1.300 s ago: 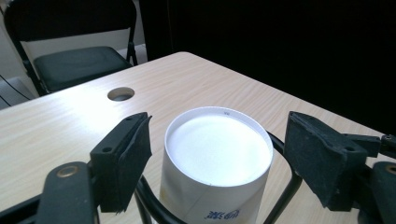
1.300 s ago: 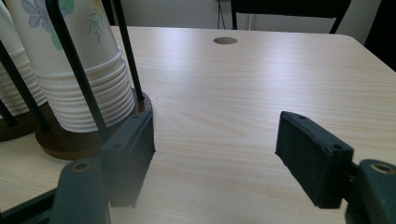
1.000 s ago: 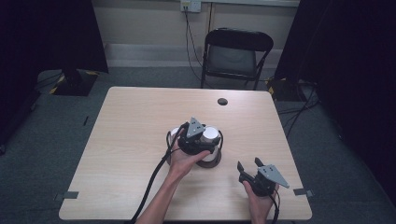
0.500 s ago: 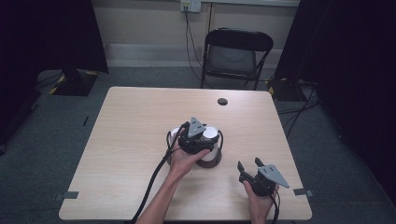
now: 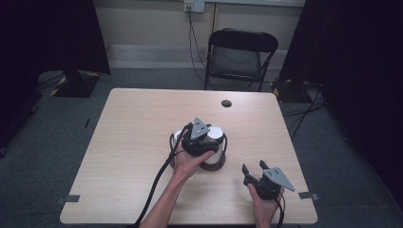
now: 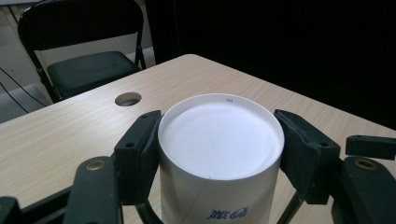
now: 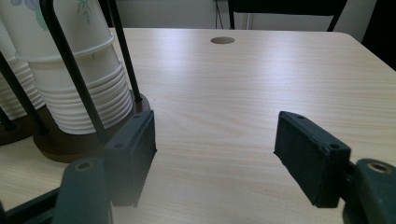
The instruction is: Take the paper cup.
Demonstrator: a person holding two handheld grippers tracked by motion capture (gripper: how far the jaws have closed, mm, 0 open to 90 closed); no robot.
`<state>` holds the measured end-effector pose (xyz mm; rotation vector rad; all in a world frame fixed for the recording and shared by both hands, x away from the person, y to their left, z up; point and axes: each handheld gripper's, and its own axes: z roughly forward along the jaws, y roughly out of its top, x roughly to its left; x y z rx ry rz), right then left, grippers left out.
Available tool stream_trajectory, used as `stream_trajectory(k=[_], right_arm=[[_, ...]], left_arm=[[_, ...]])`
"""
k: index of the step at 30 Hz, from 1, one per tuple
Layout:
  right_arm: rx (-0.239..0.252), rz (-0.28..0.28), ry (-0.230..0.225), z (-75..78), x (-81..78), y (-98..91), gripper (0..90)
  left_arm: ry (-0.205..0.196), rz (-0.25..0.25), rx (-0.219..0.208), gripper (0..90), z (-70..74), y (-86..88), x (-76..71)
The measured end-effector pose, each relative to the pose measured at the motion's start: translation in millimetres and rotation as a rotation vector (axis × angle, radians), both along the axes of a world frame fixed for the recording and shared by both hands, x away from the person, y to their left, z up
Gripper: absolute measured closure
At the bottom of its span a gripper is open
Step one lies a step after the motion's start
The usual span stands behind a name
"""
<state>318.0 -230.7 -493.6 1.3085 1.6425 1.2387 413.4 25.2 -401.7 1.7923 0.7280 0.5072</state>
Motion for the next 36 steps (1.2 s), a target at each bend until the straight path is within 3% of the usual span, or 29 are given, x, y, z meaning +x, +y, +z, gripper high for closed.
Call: stream_trajectory(k=[15, 27, 36], right_arm=[[-0.001, -0.003, 0.001, 0.0, 0.1, -0.2, 28.9], [-0.003, -0.003, 0.000, 0.0, 0.1, 0.1, 28.8], [0.000, -0.003, 0.000, 0.0, 0.0, -0.2, 28.8]], left_arm=[[-0.017, -0.002, -0.007, 35.2, 6.9, 0.6, -1.6], [-0.015, 0.006, -0.058, 35.5, 15.2, 4.0, -1.6], [-0.034, 0.004, -0.070, 35.5, 22.5, 6.0, -4.1]])
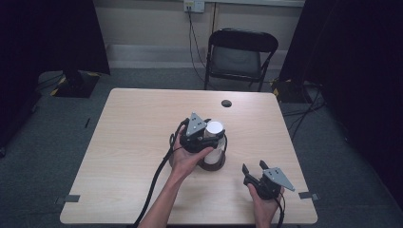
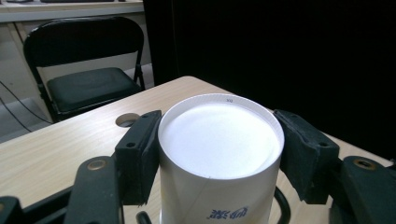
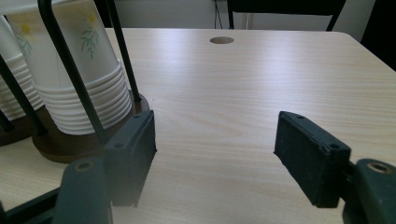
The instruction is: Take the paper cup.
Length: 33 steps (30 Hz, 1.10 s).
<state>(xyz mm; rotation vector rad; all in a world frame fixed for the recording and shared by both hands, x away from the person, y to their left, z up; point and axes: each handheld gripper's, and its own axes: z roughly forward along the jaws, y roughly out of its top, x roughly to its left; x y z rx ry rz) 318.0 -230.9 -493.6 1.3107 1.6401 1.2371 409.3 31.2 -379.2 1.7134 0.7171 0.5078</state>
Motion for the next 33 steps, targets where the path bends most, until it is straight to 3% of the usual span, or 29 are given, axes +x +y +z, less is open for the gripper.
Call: stream_trajectory(k=[11, 17, 20, 33], right_arm=[[0.004, -0.004, 0.001, -0.1, 0.3, -0.4, 28.8], [0.002, -0.003, 0.000, -0.1, 0.3, -0.3, 28.8], [0.000, 0.000, 0.002, -0.1, 0.5, 0.0, 28.8], [-0.002, -0.001, 0.002, -0.1, 0.4, 0.0, 28.8]], left_arm=[[0.000, -0.001, -0.020, 35.7, 7.0, 3.2, -1.3], [0.001, 0.004, -0.052, 35.7, 10.9, 4.1, -1.7], [-0.008, -0.007, -0.034, 35.7, 11.4, 1.8, -2.3], [-0.012, -0.007, -0.066, 35.7, 19.5, 7.6, -4.5]])
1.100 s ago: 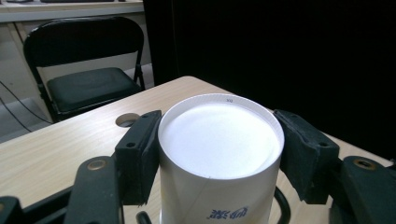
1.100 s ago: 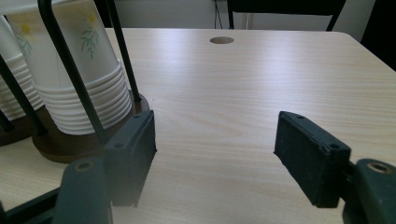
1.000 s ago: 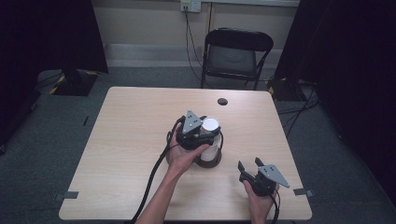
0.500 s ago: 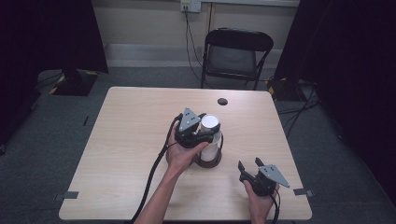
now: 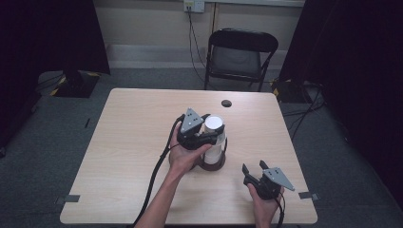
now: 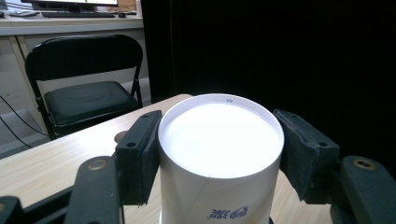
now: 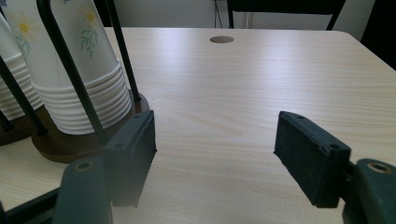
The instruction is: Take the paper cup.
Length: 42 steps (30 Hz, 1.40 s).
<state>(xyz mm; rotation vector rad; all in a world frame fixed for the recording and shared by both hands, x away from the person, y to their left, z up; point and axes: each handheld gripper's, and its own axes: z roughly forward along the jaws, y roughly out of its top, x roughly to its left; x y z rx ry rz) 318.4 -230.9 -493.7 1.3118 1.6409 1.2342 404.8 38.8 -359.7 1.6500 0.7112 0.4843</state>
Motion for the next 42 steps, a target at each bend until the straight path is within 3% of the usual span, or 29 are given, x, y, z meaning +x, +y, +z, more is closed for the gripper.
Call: stream_trajectory(k=[10, 16, 42], right_arm=[[0.000, 0.000, -0.001, 0.0, -0.1, 0.2, 28.8], [-0.002, -0.002, 0.001, 0.1, -0.1, 0.3, 28.8], [-0.004, -0.006, 0.002, 0.2, -0.2, 0.5, 29.1]], left_arm=[[-0.003, 0.013, -0.025, 35.7, 6.0, 7.8, -6.1], [-0.017, 0.017, -0.014, 35.6, 10.7, 13.8, -9.0], [0.047, 0.030, -0.127, 35.7, 15.2, 48.8, -29.9]])
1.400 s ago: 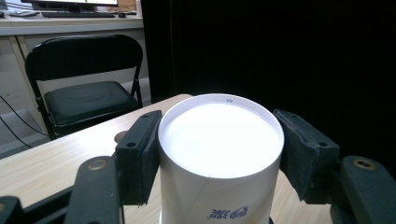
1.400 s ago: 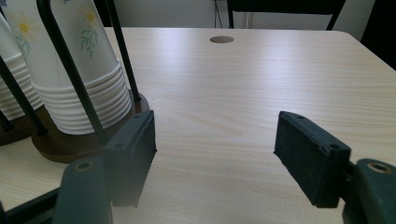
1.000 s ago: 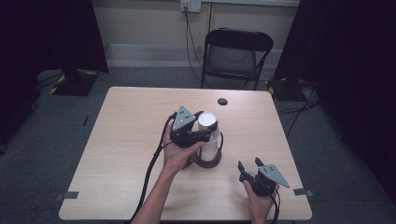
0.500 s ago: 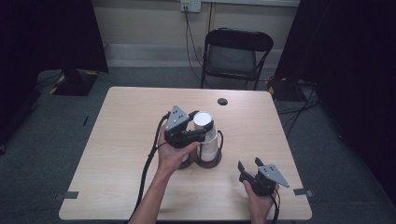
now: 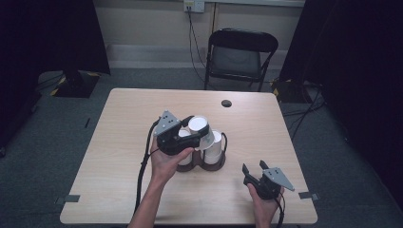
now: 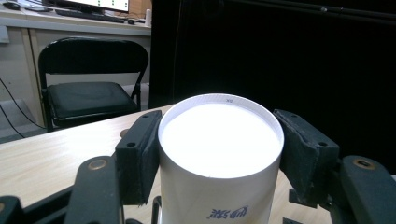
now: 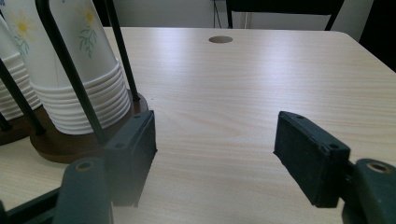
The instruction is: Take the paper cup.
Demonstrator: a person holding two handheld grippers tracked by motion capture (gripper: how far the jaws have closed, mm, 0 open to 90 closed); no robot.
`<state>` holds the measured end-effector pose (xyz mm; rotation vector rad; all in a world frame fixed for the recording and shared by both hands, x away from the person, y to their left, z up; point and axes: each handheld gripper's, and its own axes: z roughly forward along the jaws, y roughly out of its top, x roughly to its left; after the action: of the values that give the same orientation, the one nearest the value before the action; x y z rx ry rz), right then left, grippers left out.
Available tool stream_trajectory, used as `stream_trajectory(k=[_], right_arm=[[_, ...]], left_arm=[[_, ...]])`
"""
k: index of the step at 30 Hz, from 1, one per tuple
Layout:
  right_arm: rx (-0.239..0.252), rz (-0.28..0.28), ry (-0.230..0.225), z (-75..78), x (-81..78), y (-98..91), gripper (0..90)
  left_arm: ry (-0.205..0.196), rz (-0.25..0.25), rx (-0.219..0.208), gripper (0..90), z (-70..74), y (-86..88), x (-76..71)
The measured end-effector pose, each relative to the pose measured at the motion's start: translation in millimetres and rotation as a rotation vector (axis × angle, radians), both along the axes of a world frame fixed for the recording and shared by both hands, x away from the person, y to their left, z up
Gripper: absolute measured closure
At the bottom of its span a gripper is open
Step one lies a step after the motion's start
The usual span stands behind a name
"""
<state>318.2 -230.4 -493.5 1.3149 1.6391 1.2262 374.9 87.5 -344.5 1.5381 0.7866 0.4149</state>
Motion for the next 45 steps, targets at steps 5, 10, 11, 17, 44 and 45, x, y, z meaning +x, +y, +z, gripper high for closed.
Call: stream_trajectory(k=[5, 10, 11, 17, 44, 45], right_arm=[[-0.007, -0.006, 0.001, -0.1, 0.3, 0.8, 29.2], [-0.028, -0.007, 0.005, 0.0, 0.7, 3.0, 28.8], [-0.029, -0.008, 0.009, 0.1, 0.7, 3.2, 27.7], [-0.015, -0.004, 0.011, 0.1, 0.5, 2.1, 27.4], [0.032, 0.340, -0.067, 19.9, -32.5, 49.3, 46.4], [0.032, 0.355, -0.070, 20.4, -33.0, 52.6, 46.7]], left_arm=[[0.012, -0.001, -0.016, 35.7, -1.8, 6.7, -5.1], [0.045, 0.003, -0.045, 35.6, -8.6, 17.6, -6.9], [0.046, 0.005, -0.049, 35.6, -9.8, 19.5, -7.6], [0.073, -0.003, -0.085, 35.6, -16.6, 29.2, -12.3], [0.205, 0.000, -0.238, 35.8, -53.9, 40.1, -40.6], [0.209, -0.001, -0.241, 35.8, -54.7, 40.2, -40.9]])
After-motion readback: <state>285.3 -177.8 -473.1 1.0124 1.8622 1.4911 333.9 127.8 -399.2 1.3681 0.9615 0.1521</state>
